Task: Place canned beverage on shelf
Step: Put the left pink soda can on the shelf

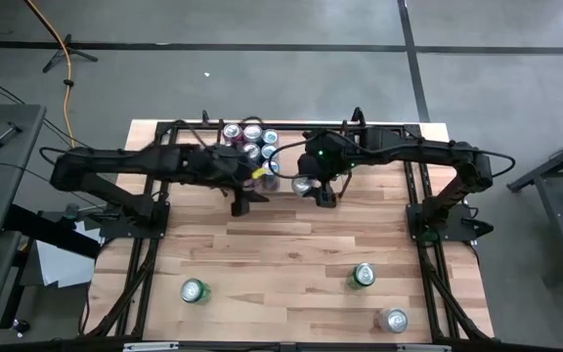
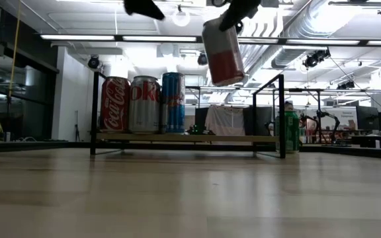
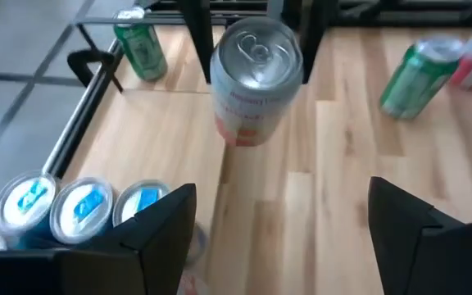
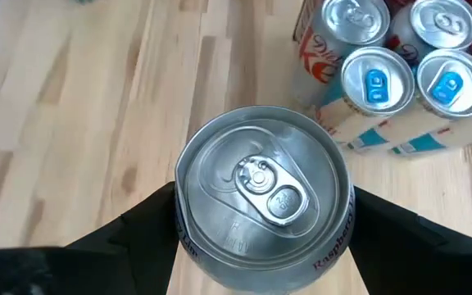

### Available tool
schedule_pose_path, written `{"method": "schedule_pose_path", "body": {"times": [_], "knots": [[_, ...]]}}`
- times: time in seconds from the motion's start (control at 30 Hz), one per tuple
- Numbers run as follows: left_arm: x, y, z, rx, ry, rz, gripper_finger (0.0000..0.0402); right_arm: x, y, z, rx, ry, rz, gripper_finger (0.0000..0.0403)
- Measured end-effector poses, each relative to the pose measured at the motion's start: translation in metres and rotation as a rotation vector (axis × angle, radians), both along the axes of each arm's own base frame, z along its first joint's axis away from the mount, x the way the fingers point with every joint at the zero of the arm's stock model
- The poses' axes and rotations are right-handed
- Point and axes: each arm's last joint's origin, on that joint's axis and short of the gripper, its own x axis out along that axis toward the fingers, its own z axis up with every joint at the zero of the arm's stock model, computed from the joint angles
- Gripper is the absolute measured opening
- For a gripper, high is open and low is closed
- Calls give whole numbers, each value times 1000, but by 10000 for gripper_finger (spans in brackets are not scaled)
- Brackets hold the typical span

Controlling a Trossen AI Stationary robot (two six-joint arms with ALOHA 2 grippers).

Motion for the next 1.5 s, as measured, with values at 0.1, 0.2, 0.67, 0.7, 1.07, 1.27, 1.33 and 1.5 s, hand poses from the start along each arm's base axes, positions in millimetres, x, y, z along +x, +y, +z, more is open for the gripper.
{"method": "schedule_pose_path", "body": {"times": [0.1,0.2,0.67,0.7,1.07,1.27,1.33,1.5], "knots": [[-20,-3,11,-60,-91,31,251,-1,-11,1,28,-29,47,278],[-42,-9,18,-122,-249,33,244,4,-26,-9,56,-107,70,278],[-116,-29,37,-283,-775,96,234,1,-71,-80,16,-181,118,278],[-117,-30,39,-274,-792,99,234,2,-72,-84,20,-184,122,278],[-117,-29,42,-249,-817,107,234,15,-79,-109,21,-175,142,278],[-117,-29,42,-250,-817,108,234,17,-84,-111,7,-184,145,278],[-117,-29,42,-251,-817,108,234,16,-86,-111,4,-184,140,278],[-117,-29,42,-251,-817,108,234,16,-87,-111,17,-177,115,318]]}}
